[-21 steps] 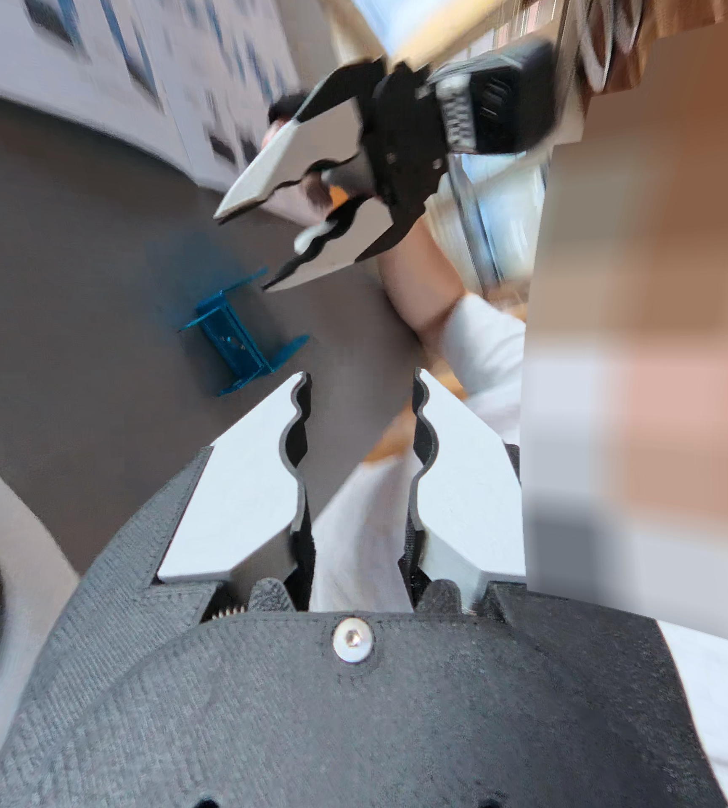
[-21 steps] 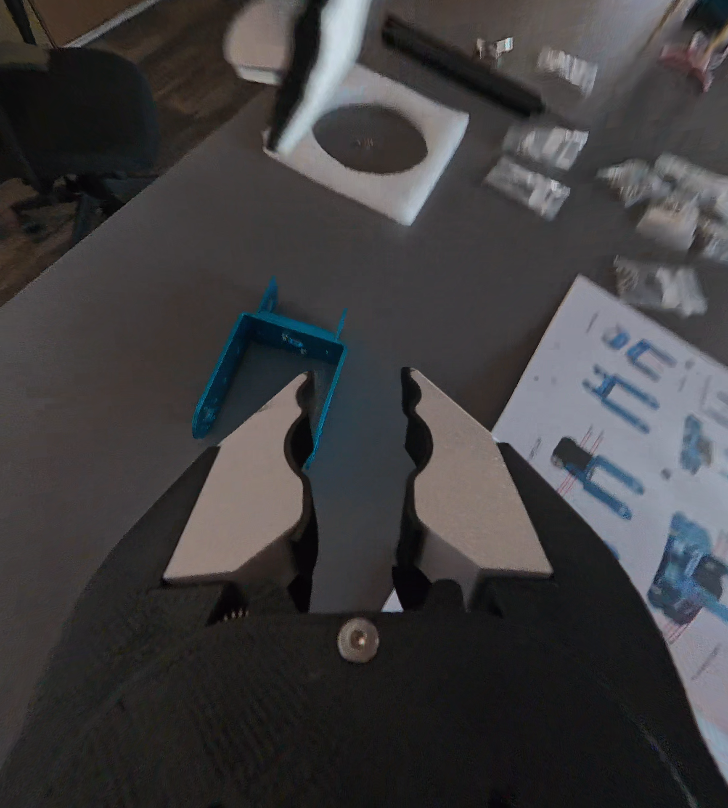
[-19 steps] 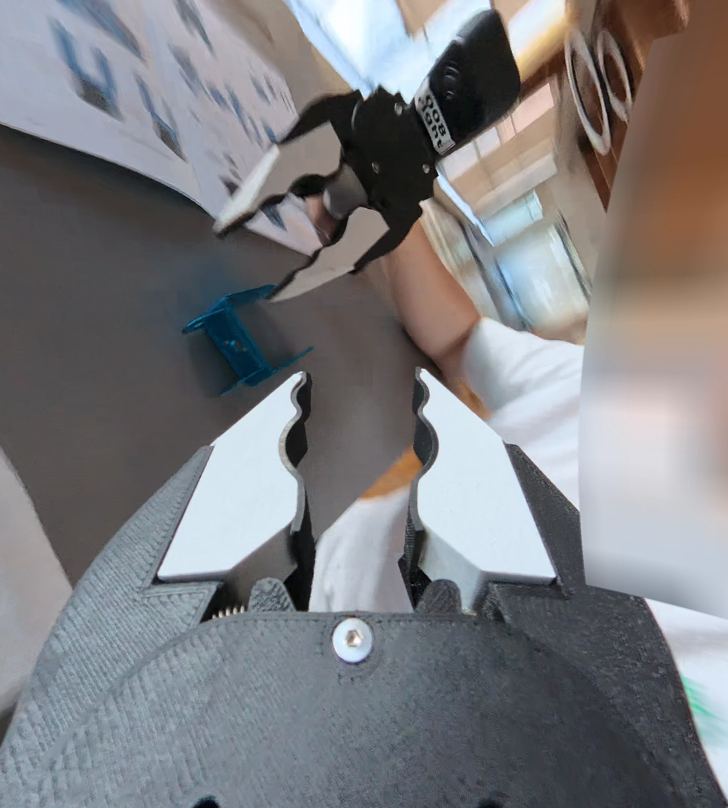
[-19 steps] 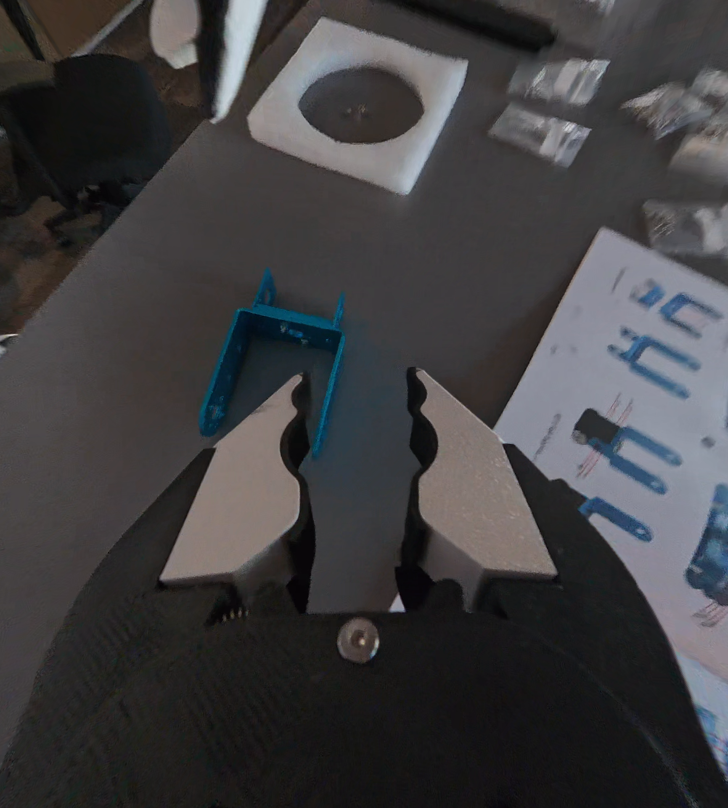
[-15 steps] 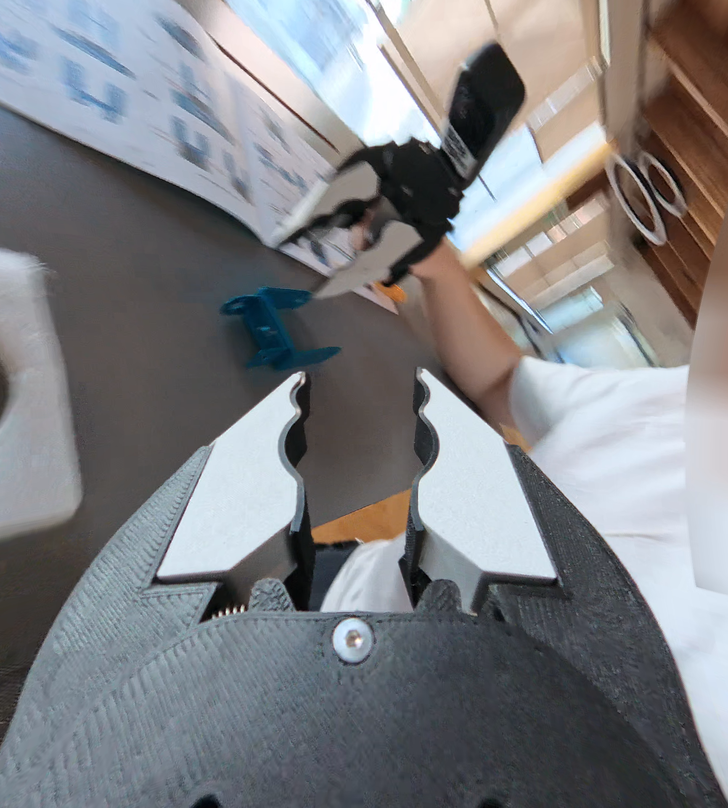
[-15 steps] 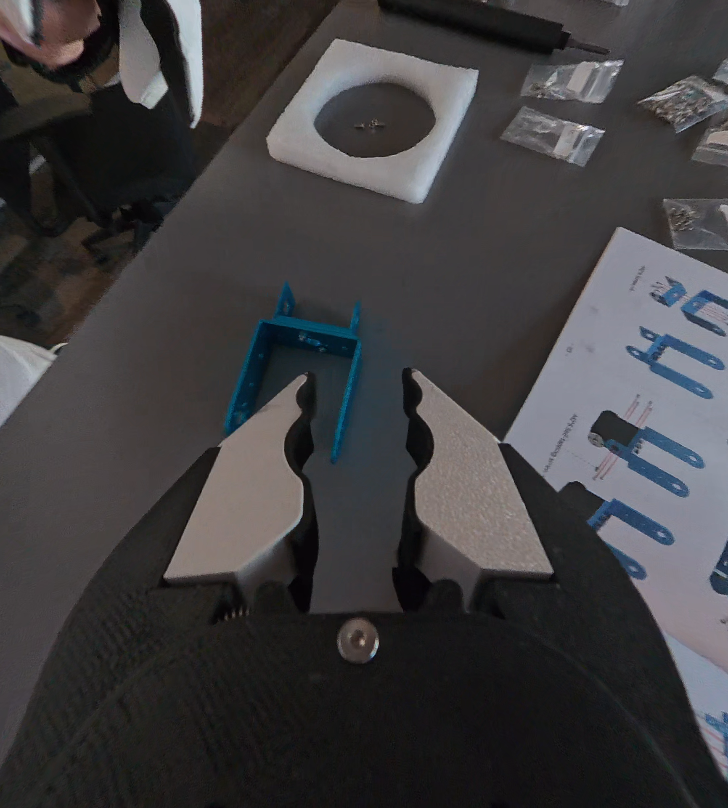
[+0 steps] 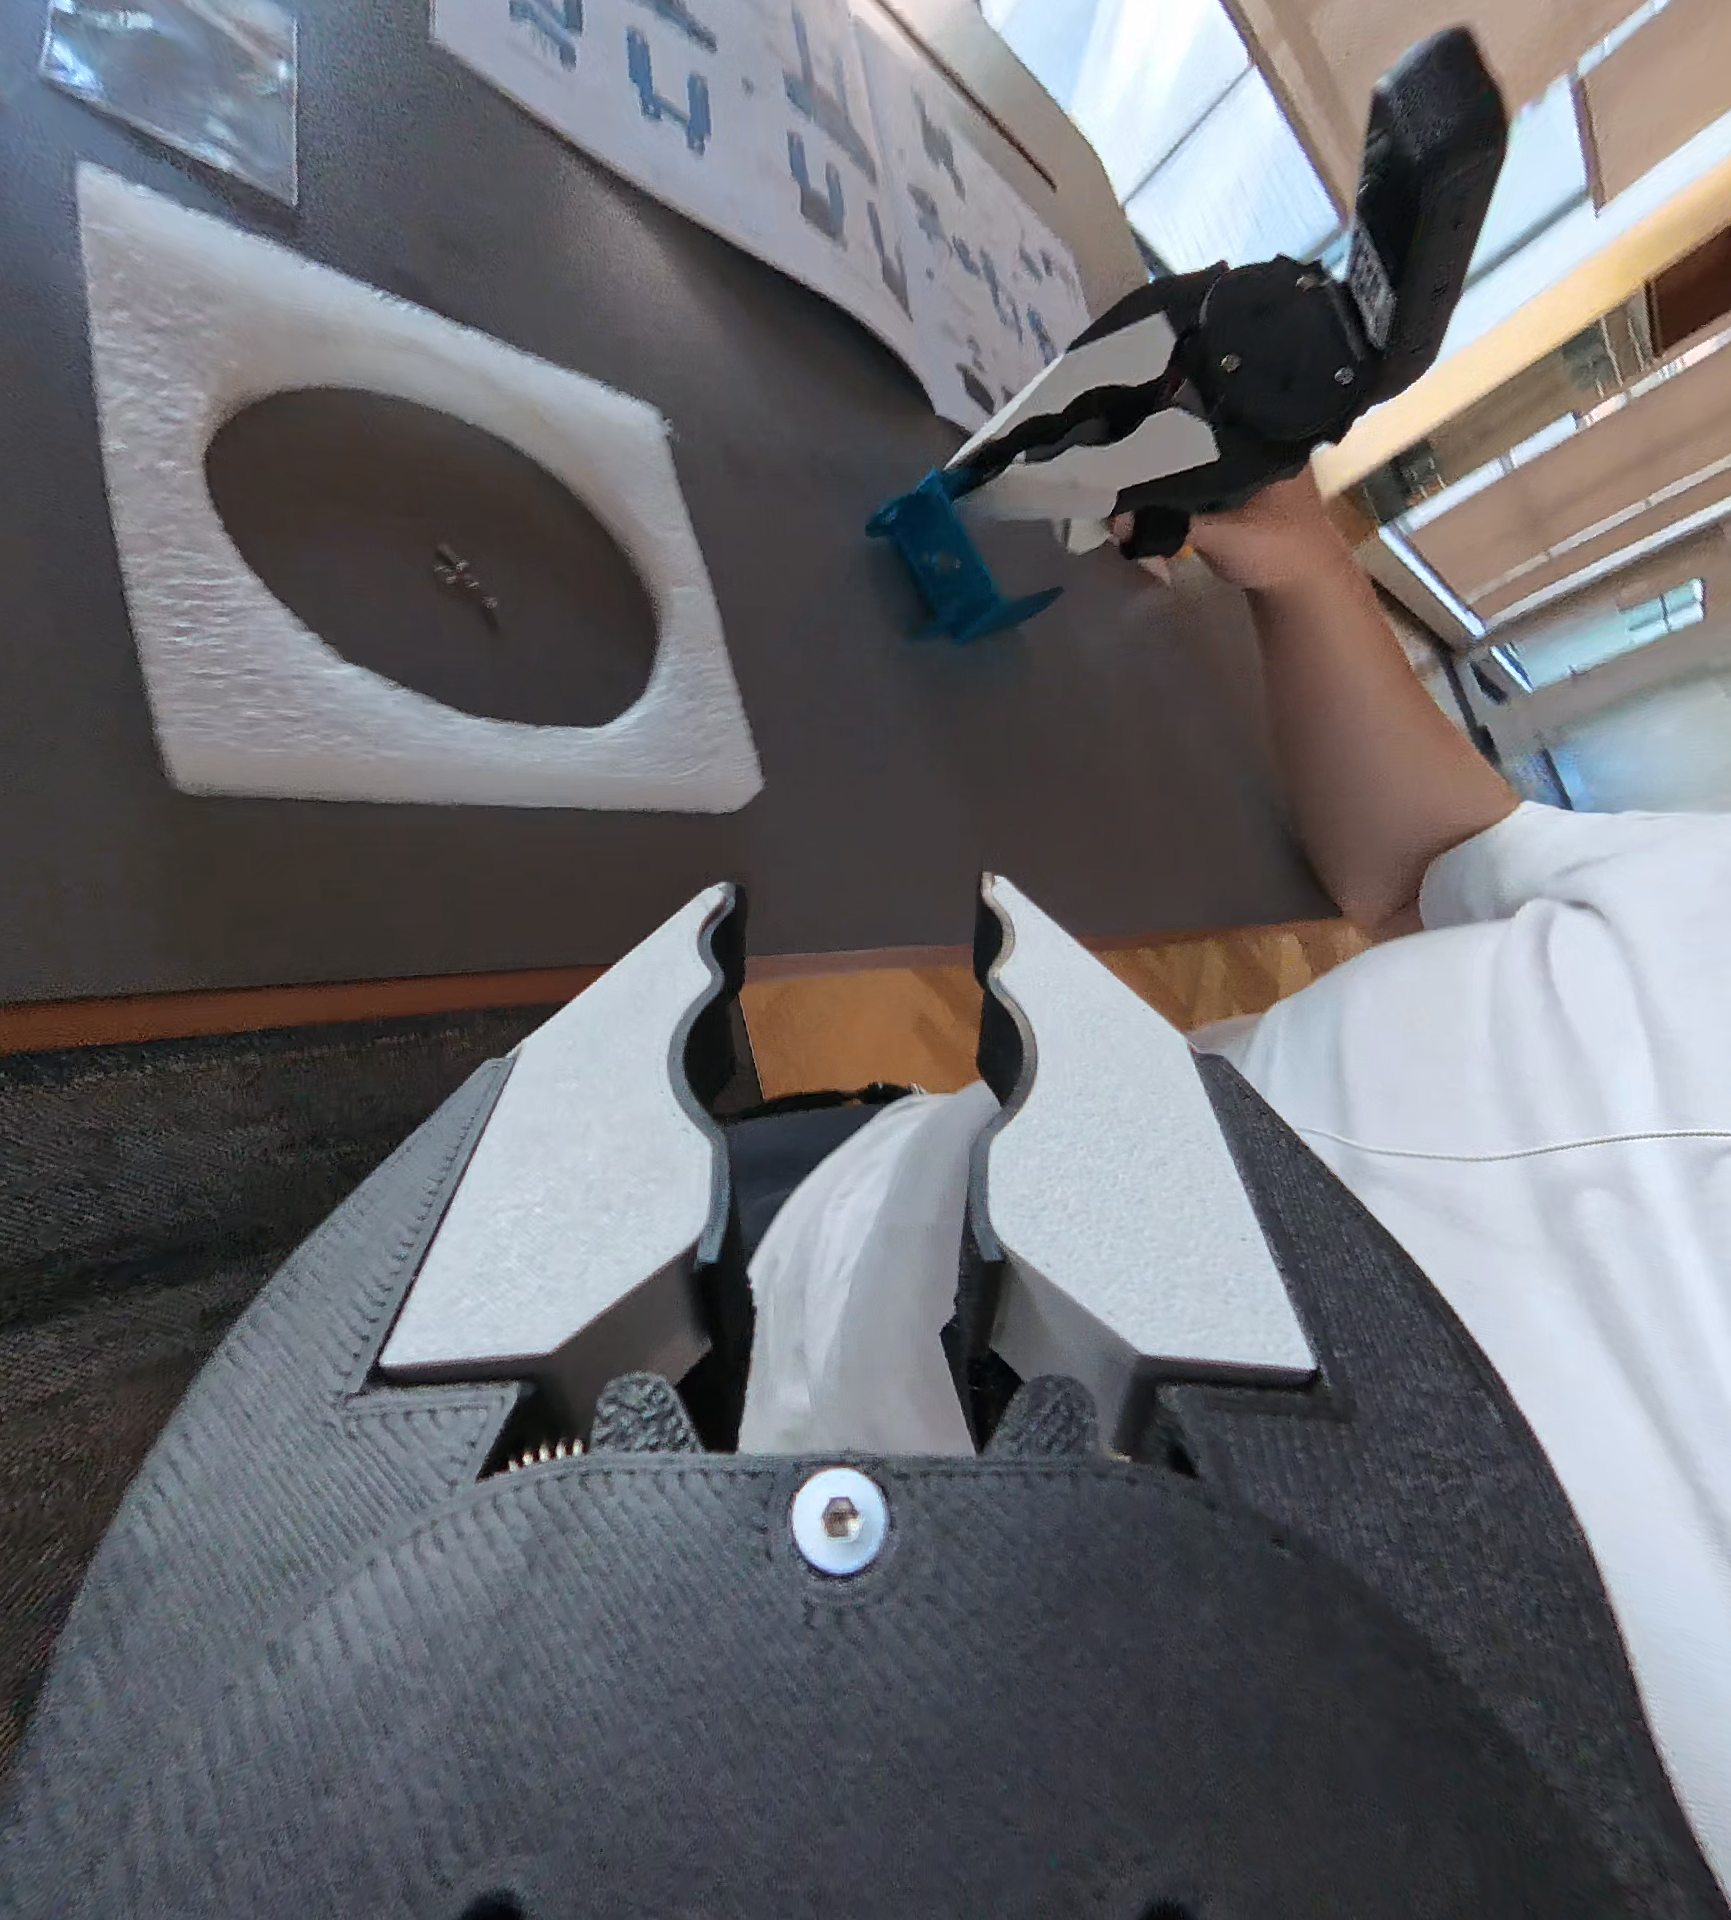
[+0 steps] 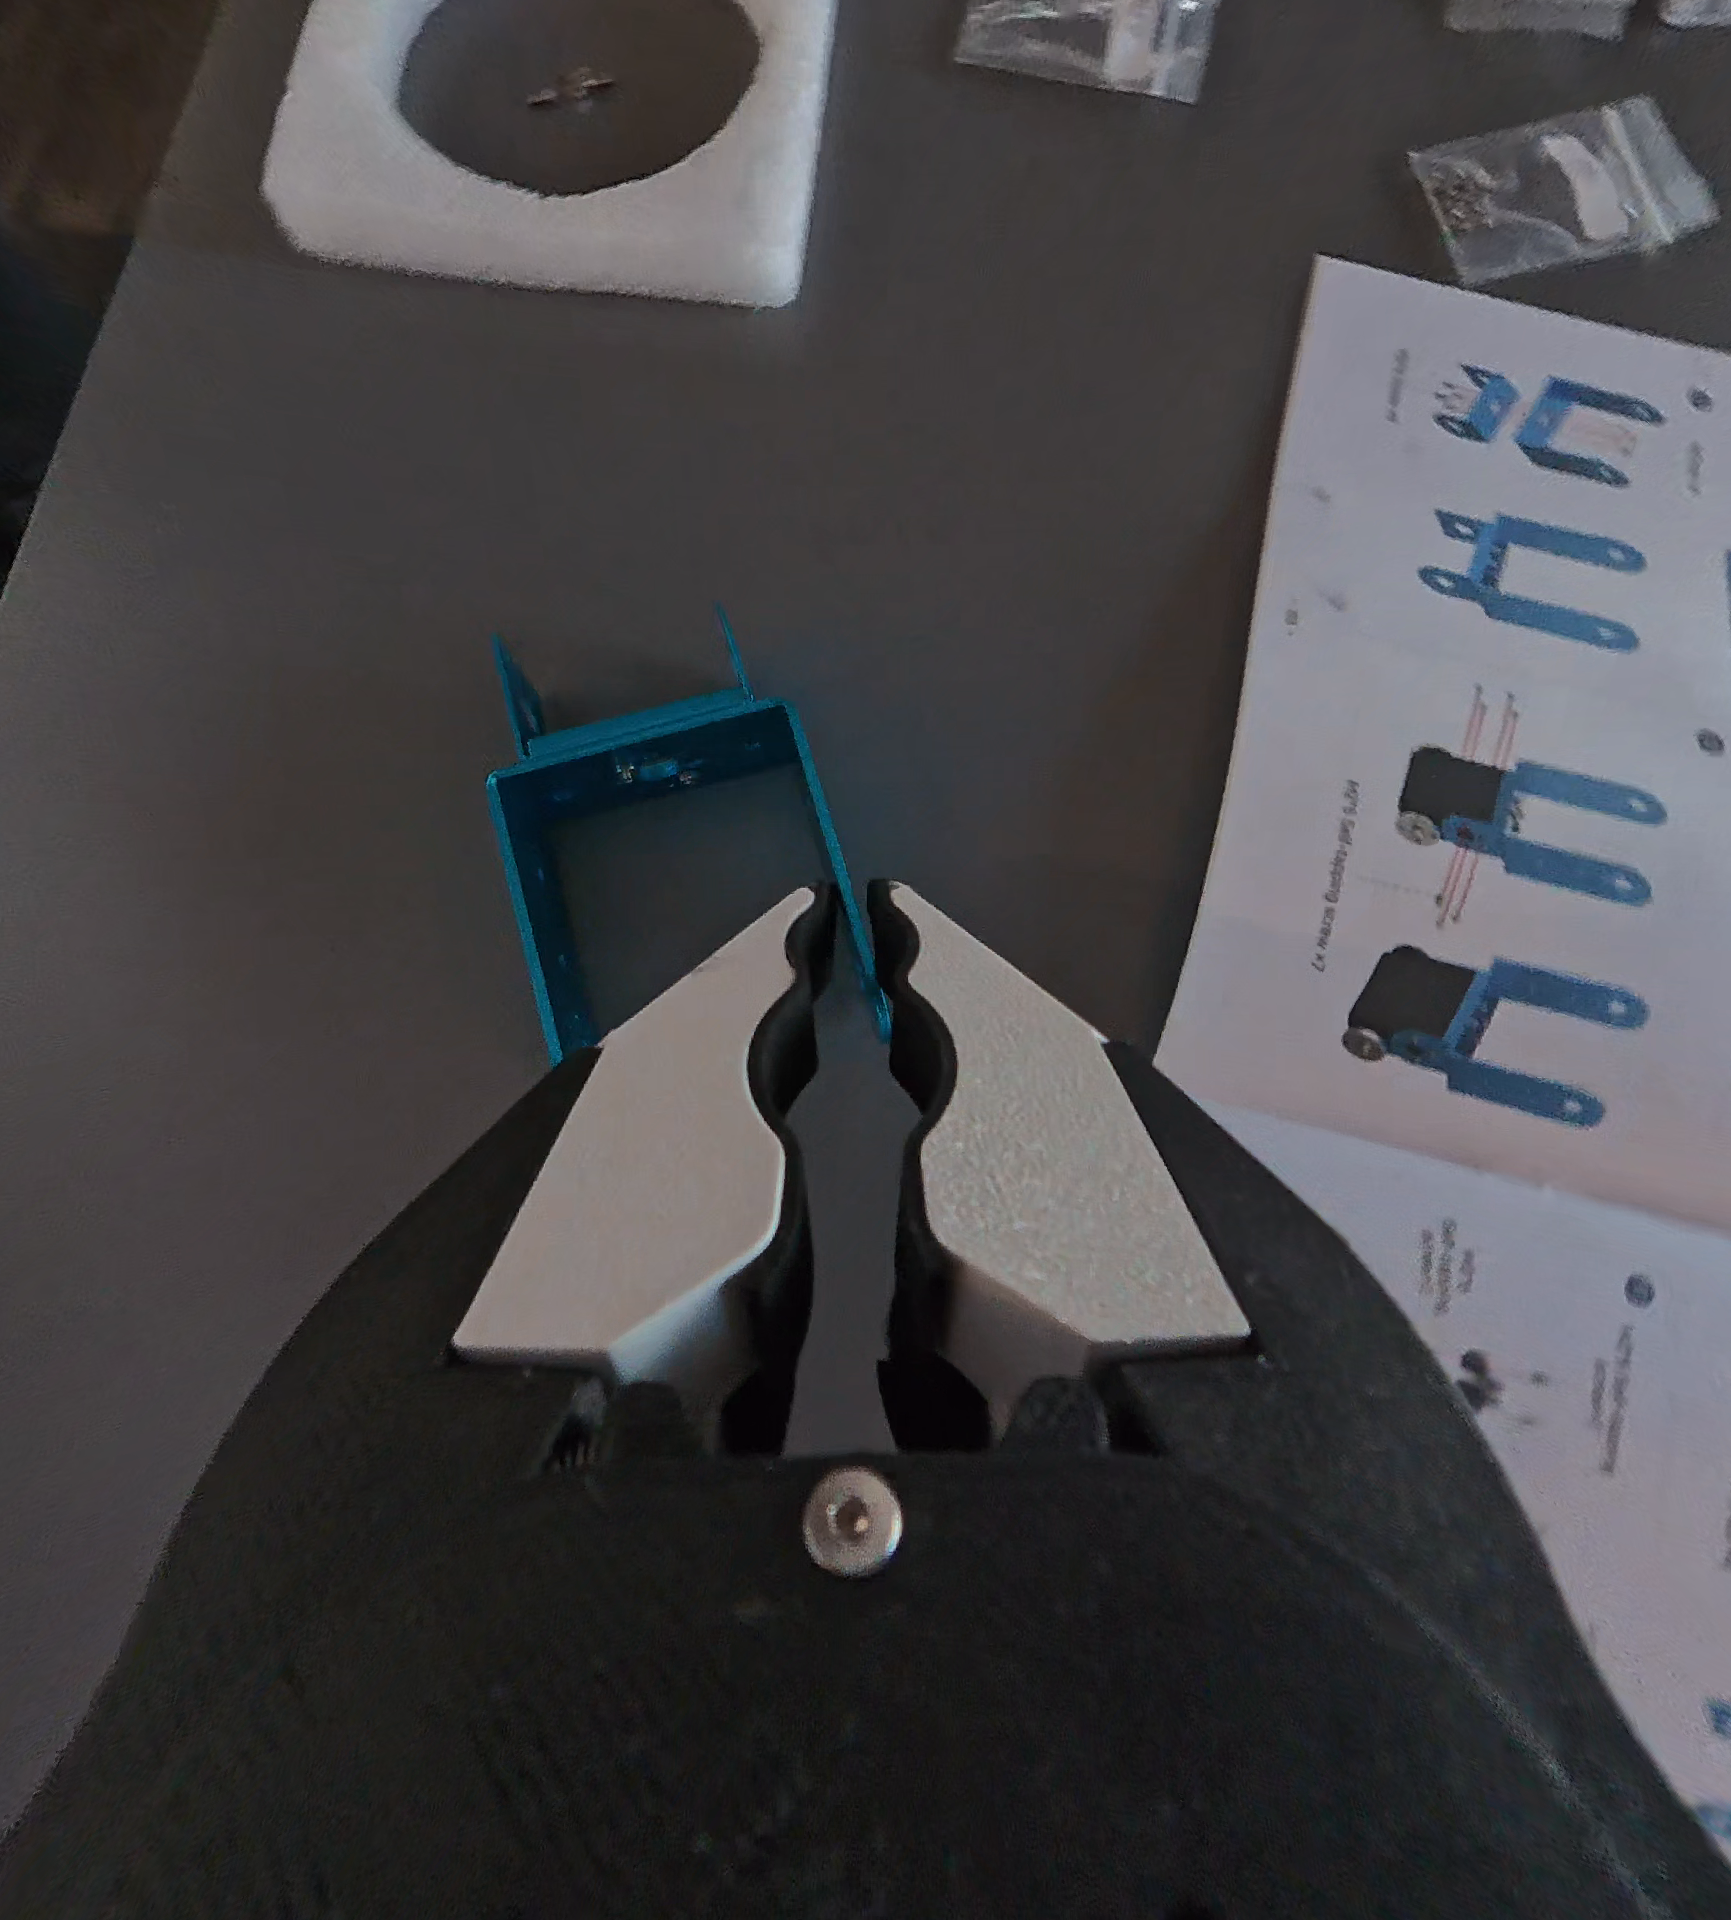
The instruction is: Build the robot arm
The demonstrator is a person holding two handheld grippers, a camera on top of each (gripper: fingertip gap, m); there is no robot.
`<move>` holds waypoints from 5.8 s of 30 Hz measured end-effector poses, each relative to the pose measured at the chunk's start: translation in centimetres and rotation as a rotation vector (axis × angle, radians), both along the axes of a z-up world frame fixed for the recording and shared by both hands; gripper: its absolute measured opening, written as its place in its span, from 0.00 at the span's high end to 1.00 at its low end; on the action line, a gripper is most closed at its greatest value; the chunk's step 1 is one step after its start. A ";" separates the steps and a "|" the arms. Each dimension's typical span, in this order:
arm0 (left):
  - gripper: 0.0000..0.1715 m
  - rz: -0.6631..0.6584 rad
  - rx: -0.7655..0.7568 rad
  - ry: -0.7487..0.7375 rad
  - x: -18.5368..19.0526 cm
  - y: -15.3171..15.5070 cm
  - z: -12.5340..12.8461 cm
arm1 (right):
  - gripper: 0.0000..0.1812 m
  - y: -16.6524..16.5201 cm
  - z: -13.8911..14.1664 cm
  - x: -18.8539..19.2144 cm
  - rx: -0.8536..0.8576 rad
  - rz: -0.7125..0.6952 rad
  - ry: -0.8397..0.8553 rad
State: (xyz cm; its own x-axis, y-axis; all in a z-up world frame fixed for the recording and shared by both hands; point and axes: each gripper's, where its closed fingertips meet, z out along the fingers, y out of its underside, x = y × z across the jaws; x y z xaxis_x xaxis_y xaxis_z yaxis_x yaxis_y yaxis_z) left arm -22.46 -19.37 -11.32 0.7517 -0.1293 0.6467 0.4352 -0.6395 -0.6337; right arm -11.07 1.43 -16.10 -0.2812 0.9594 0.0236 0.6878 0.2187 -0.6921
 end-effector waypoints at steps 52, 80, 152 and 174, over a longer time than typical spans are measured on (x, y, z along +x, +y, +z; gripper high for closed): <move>0.77 -0.441 0.071 0.312 -4.2 20.8 0.9 | 0.90 -1.6 12.3 10.7 0.371 -0.580 -1.442; 0.77 -0.576 0.137 0.077 -5.0 23.9 4.6 | 0.89 -2.9 5.7 5.5 0.010 -0.796 -0.902; 0.80 -0.325 0.180 -0.043 -11.2 26.4 5.5 | 0.86 2.7 -0.5 0.0 -0.066 -0.281 0.093; 0.80 -0.337 0.174 -0.050 -10.9 26.1 5.7 | 0.89 4.3 -0.5 -1.3 0.054 -0.321 0.125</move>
